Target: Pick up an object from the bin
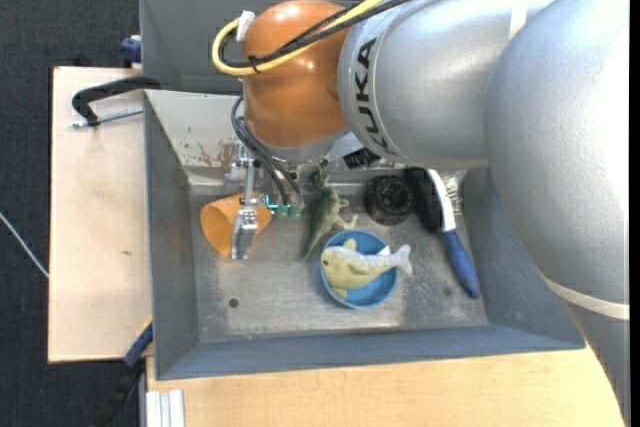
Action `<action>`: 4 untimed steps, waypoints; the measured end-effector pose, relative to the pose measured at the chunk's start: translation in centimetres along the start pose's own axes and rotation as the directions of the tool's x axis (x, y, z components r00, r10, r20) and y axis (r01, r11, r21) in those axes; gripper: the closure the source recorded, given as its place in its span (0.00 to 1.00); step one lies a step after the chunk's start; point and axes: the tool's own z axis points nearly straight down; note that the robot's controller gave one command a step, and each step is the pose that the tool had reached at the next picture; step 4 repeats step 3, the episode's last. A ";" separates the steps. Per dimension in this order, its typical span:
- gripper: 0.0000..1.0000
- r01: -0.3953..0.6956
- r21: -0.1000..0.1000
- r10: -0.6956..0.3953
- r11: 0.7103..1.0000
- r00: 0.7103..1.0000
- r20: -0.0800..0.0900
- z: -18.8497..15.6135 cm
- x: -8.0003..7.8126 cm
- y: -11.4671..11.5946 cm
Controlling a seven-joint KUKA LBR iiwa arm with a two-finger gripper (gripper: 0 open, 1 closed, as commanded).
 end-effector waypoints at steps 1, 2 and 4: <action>0.00 -0.114 -0.003 0.114 0.994 0.993 0.008 9.3 -1.8 -1.5; 1.00 -0.114 -0.006 0.114 0.993 0.993 0.011 8.9 -1.9 -1.4; 1.00 -0.101 -0.009 0.102 0.995 0.995 0.022 -5.4 -2.7 -2.0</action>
Offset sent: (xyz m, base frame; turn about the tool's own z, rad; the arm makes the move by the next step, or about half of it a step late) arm 0.0166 -0.0159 -0.0915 0.1147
